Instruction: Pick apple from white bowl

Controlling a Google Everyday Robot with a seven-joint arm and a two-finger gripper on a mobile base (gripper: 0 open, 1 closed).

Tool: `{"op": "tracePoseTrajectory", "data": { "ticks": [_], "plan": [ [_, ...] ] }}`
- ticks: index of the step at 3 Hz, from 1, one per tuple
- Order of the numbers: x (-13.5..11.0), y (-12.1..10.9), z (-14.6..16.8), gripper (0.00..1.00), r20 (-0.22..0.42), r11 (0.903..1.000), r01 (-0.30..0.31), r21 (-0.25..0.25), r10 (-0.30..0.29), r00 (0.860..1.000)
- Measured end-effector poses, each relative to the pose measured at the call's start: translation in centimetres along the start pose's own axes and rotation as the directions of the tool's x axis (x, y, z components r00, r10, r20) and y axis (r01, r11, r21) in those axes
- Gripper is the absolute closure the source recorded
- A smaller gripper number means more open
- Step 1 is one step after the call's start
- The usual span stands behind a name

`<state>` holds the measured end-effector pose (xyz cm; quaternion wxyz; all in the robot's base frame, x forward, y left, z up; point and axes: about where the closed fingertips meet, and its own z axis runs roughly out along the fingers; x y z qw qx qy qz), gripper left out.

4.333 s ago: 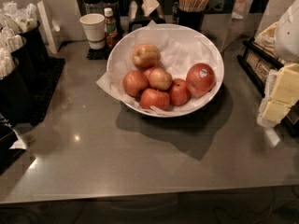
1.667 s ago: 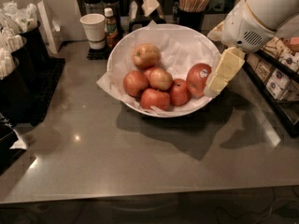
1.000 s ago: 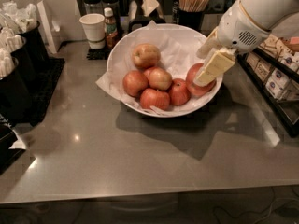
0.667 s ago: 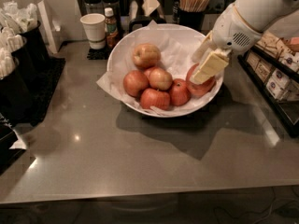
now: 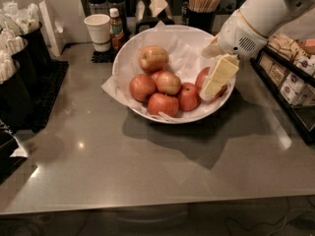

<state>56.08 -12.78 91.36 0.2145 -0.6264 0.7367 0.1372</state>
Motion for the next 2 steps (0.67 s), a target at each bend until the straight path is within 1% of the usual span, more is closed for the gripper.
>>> {"op": "tracePoseTrajectory", "data": {
  "ticks": [1, 2],
  "plan": [
    [0.09, -0.16, 0.14, 0.25, 0.001, 1.0000, -0.002, -0.005, 0.002, 1.000],
    [0.16, -0.21, 0.17, 0.48, 0.002, 1.0000, -0.003, -0.006, 0.003, 1.000]
  ]
}}
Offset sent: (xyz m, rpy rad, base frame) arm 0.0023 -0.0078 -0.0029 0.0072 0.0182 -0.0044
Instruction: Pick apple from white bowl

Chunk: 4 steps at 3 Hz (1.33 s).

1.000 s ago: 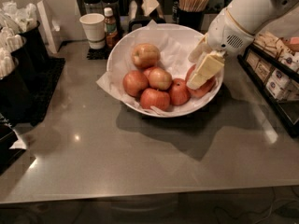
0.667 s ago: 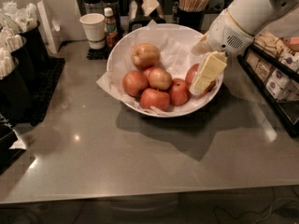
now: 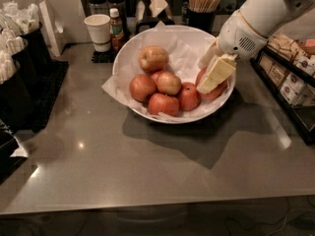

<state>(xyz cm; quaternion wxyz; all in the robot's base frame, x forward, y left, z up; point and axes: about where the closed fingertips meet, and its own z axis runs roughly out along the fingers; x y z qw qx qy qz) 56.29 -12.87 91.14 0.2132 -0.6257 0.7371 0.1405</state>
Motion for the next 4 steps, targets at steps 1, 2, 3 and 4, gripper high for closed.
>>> {"op": "tracePoseTrajectory", "data": {
  "ticks": [1, 2, 3, 4],
  "plan": [
    [0.3, 0.0, 0.1, 0.59, 0.002, 1.0000, -0.007, -0.004, 0.007, 1.000],
    [0.5, 0.0, 0.4, 0.41, 0.002, 0.9998, -0.013, -0.013, 0.013, 1.000],
    [0.9, -0.1, 0.8, 0.43, -0.002, 0.9994, -0.018, -0.028, 0.018, 1.000],
    [1.5, 0.0, 0.9, 0.67, -0.001, 0.9993, -0.027, -0.026, 0.027, 1.000]
  ]
}}
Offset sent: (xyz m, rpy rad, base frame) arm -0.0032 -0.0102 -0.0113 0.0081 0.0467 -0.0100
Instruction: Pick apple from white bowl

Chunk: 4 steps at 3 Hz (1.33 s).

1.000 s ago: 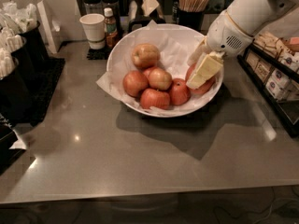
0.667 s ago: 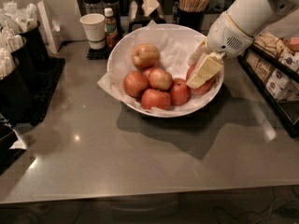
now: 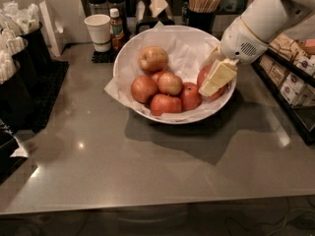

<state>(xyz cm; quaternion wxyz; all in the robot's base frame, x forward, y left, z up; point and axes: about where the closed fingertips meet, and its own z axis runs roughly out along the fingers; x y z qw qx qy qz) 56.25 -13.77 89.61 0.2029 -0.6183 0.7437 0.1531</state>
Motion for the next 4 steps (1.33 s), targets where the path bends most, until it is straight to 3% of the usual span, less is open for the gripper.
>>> {"op": "tracePoseTrajectory", "data": {
  "ticks": [1, 2, 3, 4],
  "plan": [
    [0.1, 0.1, -0.1, 0.90, 0.001, 1.0000, -0.001, 0.006, 0.001, 1.000],
    [-0.1, 0.5, -0.8, 1.00, 0.031, 0.9996, 0.017, 0.023, -0.018, 0.999],
    [-1.5, 1.7, -2.8, 1.00, 0.145, 0.9952, 0.084, 0.051, -0.091, 0.985],
    [-3.1, 4.2, -5.7, 1.00, 0.263, 0.9802, 0.179, 0.086, -0.195, 0.945]
  ]
}}
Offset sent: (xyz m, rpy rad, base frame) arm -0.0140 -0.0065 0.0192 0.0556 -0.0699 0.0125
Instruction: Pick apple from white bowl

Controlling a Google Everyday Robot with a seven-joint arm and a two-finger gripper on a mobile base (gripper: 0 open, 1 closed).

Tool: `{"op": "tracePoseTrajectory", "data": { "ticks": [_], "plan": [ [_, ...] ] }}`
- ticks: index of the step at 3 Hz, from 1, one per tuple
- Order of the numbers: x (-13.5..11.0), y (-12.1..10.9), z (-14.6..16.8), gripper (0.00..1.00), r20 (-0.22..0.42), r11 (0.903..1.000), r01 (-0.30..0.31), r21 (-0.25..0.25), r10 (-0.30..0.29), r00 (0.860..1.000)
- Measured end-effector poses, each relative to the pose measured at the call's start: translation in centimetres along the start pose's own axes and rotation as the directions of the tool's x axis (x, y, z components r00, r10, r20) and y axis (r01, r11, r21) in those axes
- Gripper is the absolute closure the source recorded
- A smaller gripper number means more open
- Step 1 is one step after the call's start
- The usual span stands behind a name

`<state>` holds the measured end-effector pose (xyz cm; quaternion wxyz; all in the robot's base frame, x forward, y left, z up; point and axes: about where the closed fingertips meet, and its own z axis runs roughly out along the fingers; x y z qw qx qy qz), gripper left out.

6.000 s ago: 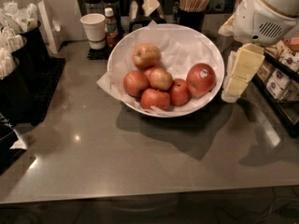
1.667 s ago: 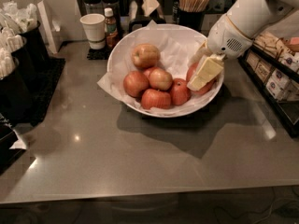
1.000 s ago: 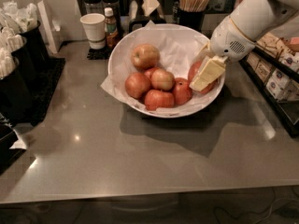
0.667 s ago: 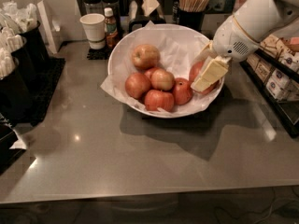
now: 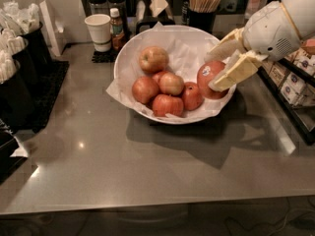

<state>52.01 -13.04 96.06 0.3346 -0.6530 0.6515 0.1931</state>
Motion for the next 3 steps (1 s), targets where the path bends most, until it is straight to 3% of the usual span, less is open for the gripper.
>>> {"op": "tracePoseTrajectory", "data": {
  "ticks": [2, 3],
  "plan": [
    [-1.7, 2.7, -3.1, 1.00, 0.117, 0.9978, 0.052, 0.042, -0.057, 0.992],
    [-1.7, 2.7, -3.2, 1.00, 0.119, 0.9977, 0.052, 0.043, -0.057, 0.991]
  ]
}}
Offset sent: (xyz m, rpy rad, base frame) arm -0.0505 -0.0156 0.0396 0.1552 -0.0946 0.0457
